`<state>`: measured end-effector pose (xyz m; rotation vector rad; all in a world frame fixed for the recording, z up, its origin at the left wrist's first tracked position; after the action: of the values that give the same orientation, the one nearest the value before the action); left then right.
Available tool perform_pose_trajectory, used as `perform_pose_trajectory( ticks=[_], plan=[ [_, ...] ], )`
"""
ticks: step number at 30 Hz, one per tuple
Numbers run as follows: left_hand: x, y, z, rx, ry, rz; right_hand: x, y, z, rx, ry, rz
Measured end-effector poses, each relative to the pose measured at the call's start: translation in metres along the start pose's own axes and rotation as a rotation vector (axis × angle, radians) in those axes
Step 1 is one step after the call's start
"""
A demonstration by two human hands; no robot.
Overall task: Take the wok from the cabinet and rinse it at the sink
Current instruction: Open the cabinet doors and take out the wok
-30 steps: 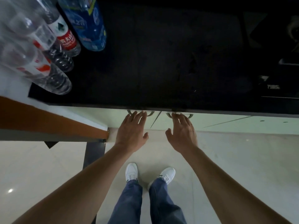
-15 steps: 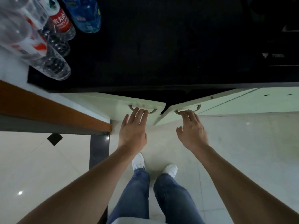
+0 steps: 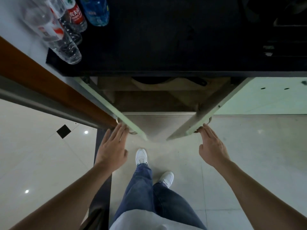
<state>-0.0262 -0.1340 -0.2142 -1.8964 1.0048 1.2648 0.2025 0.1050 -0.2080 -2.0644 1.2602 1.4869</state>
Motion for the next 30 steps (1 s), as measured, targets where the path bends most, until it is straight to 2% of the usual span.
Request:
perform_pose_trajectory(
  ticks=[5,10,14,16,17,19,21,23,25,27,30],
  plan=[
    [0.007,0.029,-0.054,-0.189,-0.021,-0.177,-0.005,-0.044,-0.044,0.077,-0.020,0.174],
    [0.002,0.040,-0.067,-0.405,-0.115,-0.478,-0.004,-0.061,-0.059,0.292,-0.095,0.316],
    [-0.011,0.033,-0.052,-0.486,-0.136,-0.515,-0.019,-0.055,-0.057,0.361,-0.237,0.389],
    [-0.024,0.032,-0.044,-0.508,-0.193,-0.493,-0.029,-0.043,-0.052,0.267,-0.285,0.235],
    [-0.035,0.029,-0.038,-0.459,-0.230,-0.426,-0.027,-0.038,-0.046,0.222,-0.264,0.104],
    [-0.047,0.011,-0.019,-0.252,-0.241,-0.234,-0.021,-0.026,-0.034,0.172,-0.175,-0.110],
    [-0.039,-0.010,-0.001,-0.074,-0.122,-0.130,-0.010,-0.013,-0.021,0.097,-0.069,-0.234],
    [-0.017,-0.026,0.012,-0.036,0.079,-0.078,0.008,-0.003,-0.011,0.039,0.044,-0.338],
    [-0.001,-0.031,0.020,-0.121,0.214,-0.061,0.018,-0.002,-0.004,0.055,0.087,-0.398],
    [0.009,-0.028,0.023,-0.233,0.262,-0.080,0.019,-0.007,-0.001,0.114,0.072,-0.398],
    [0.025,-0.014,0.017,-0.289,0.288,-0.038,0.022,-0.013,0.002,0.125,0.055,-0.390]
  ],
)
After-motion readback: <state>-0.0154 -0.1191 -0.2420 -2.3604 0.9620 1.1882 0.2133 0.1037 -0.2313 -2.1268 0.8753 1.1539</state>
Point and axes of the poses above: each hand's wrist, its own z-axis towards the middle knuckle, its own x-axis out of the palm, y = z × x, the point moved 9 cm from there along z, towards the middle knuckle, and after that the axes turned 2 degrees about x, right-handed, at the moved point
